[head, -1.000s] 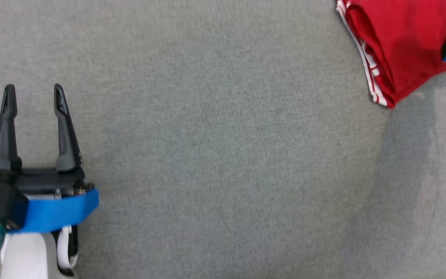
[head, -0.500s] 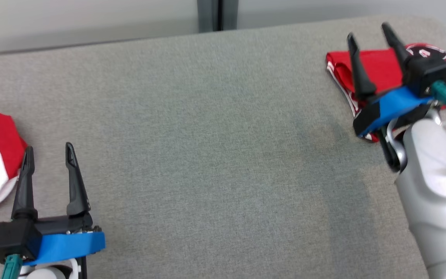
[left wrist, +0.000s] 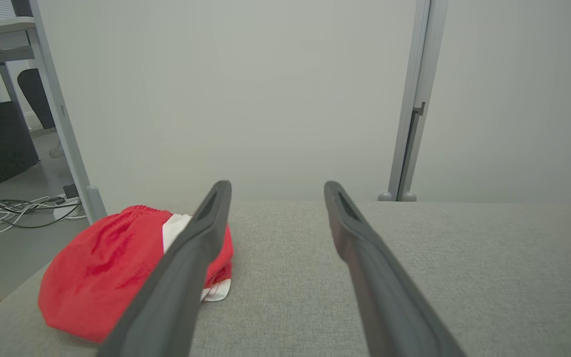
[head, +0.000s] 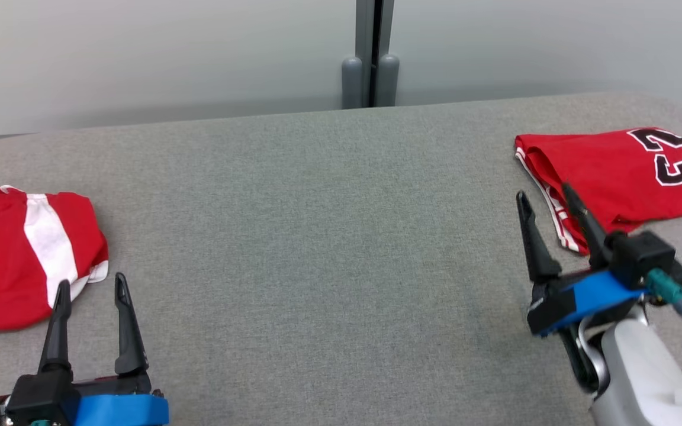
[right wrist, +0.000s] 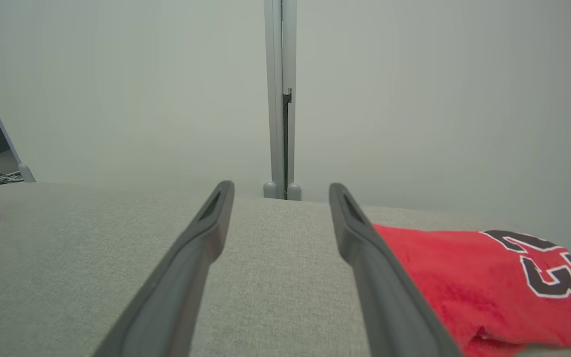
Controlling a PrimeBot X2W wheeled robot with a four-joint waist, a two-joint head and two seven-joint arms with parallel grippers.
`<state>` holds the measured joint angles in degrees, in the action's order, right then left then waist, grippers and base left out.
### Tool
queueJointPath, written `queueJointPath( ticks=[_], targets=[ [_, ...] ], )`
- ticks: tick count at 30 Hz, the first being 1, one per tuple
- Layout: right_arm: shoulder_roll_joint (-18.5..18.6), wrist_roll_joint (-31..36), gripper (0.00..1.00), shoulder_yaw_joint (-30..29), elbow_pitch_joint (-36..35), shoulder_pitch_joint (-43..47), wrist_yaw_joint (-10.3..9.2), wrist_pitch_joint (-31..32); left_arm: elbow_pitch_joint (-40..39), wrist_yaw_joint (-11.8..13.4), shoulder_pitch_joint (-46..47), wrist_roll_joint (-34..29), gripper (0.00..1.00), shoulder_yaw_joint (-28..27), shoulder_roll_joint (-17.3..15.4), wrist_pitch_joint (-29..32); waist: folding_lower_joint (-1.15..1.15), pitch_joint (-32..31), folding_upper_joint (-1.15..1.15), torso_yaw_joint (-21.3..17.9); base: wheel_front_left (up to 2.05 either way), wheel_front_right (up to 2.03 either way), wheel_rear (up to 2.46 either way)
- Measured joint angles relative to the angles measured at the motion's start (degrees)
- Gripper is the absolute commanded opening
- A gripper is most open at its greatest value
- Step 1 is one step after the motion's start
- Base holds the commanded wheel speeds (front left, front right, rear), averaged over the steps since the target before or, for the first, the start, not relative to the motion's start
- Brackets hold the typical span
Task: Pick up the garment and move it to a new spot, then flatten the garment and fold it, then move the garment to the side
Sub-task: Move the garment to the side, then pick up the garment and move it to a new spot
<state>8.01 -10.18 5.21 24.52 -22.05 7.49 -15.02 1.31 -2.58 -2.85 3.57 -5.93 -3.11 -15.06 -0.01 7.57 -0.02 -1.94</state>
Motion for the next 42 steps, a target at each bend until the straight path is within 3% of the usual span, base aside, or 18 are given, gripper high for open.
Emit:
queueJointPath(
  ticks=[19,42],
  targets=[
    [-4.9,2.1,1.0,-3.7,-9.0,15.6,0.0,0.0,1.7,-0.1,-3.0,-0.1,1.0,1.3,0.2,0.0,0.01,-4.1,0.01,2.8,0.0,0.0,0.0],
    [-5.1,0.4,1.0,-1.6,-8.3,16.7,0.0,0.0,2.4,0.1,-2.9,0.2,1.0,0.1,0.2,0.0,0.01,-4.0,0.02,4.8,0.0,0.0,0.0]
  ],
)
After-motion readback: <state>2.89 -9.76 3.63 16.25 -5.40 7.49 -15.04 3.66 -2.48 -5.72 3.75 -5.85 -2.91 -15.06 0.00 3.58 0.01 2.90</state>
